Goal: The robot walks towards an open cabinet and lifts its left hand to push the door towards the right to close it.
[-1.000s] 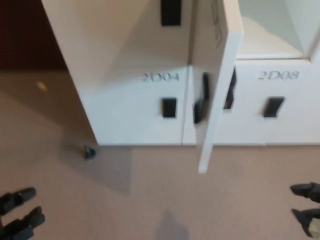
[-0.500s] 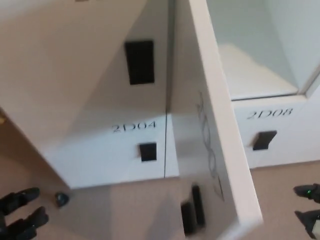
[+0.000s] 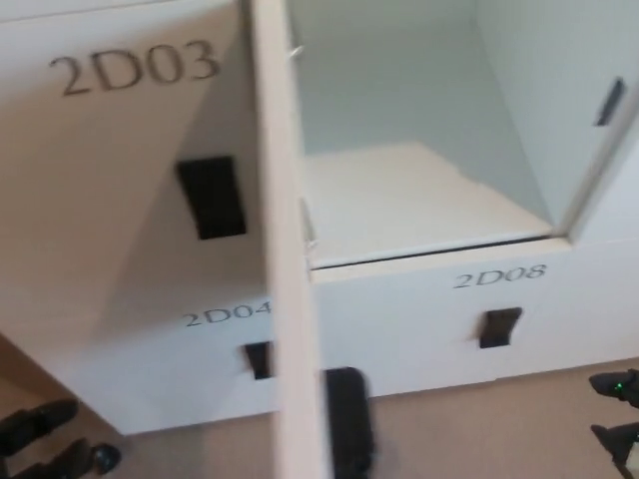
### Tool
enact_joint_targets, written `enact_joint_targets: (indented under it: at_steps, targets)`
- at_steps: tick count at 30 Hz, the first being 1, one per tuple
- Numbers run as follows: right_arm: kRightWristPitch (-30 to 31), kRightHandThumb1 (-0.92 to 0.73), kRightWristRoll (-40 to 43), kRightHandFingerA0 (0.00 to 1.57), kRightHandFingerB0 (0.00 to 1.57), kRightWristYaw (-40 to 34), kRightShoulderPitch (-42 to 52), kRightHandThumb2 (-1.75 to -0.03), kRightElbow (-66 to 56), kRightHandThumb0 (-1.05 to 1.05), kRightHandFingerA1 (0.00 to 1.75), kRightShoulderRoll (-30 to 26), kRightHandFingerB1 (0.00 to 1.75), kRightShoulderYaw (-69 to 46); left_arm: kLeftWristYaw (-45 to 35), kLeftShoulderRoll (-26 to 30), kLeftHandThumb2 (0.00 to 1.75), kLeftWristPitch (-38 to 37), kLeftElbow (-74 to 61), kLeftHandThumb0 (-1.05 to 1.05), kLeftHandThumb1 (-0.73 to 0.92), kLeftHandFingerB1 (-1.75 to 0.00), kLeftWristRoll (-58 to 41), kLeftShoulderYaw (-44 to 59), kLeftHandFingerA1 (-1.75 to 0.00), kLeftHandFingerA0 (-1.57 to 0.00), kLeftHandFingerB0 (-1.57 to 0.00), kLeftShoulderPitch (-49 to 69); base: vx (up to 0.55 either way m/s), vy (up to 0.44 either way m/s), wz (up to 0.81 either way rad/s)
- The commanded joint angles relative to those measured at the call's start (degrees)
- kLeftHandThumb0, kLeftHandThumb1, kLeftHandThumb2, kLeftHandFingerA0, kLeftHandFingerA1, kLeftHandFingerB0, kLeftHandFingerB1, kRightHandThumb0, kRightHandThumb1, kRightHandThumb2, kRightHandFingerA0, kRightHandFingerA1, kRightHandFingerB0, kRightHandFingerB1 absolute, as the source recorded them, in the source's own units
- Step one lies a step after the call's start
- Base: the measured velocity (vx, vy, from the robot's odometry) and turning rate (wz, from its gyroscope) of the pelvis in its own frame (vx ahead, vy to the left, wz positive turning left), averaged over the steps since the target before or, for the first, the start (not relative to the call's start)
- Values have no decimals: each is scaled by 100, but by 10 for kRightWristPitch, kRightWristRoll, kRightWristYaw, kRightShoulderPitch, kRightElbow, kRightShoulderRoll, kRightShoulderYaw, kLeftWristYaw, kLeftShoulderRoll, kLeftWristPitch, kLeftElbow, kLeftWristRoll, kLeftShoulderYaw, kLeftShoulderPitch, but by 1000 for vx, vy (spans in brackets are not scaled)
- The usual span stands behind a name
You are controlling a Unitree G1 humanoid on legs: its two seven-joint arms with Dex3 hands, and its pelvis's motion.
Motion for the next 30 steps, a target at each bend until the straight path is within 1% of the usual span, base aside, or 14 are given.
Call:
enact_joint_targets:
  at_steps: [1,3,7,11,23,30]
  targets:
    - [-1,-69,-9,67,48,-6,9,-60,8,-25,49,-5,39,6,5,4,58,-24,4,-26,61,-45,7,0,-49,-71,-58,18,275,63,-9]
    - [3,-70,-9,67,48,-5,9,-60,4,-25,48,-6,39,7,7,3,58,-23,3,-26,60,-45,6,1,-50,-73,-58,19,257,86,-3]
    - [0,-69,-9,66,48,-5,12,-60,-3,-25,49,-6,40,8,9,-2,58,-24,0,-25,61,-45,5,0,-50,-75,-60,20,-110,-135,-2]
    - [-4,-70,-10,66,47,-5,8,-60,7,-25,49,-7,40,11,11,-5,58,-21,-9,-24,60,-45,6,-1,-50,-73,-59,24,-80,-9,-20]
    - [-4,-70,-10,65,47,-7,12,-60,9,-25,48,-7,39,13,6,-6,57,-28,-21,-26,62,-45,14,-7,-50,-75,-59,31,-86,77,-6]
    - [-7,-70,-10,69,48,-5,16,-60,15,-25,50,-8,40,14,4,-9,58,-18,-36,-25,62,-45,13,-8,-50,-76,-60,36,-96,5,-11]
